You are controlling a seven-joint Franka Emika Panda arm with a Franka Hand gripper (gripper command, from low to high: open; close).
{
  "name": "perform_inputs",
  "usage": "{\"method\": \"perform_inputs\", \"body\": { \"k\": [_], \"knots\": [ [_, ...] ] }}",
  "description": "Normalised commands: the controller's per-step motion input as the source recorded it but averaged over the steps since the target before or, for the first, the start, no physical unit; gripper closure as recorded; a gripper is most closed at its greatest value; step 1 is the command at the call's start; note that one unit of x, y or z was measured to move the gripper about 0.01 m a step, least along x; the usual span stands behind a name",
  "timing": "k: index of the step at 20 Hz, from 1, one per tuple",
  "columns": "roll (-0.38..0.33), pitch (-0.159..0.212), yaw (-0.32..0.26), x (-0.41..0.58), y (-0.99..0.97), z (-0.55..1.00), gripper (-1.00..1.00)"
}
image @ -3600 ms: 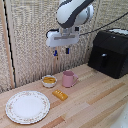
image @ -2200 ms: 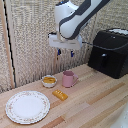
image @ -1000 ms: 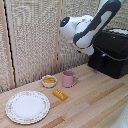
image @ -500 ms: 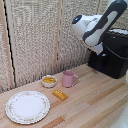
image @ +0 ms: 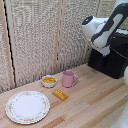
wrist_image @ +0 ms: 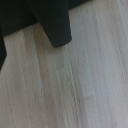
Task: Carefully navigate your gripper to the air fryer's handle. Confidently seize the handle using your gripper. Gradually bring the handle toward yourself to access the air fryer.
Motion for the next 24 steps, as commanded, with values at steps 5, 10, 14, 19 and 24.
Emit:
{"method": "perform_inputs", "body": {
  "k": [5, 10, 14, 19, 24],
  "knots": [
    [-0.028, 0.051, 0.199, 0.013, -0.5, -0.15, -1.0],
    [-0.045, 0.104, 0.191, 0.003, -0.47, -0.1, -1.0],
    [-0.044, 0.117, 0.245, 0.011, -0.37, -0.05, -1.0],
    [-0.006, 0.049, -0.018, 0.121, -0.03, -0.02, 1.0],
    [0.0, 0.004, -0.064, 0.181, 0.0, -0.01, 1.0]
  ]
}}
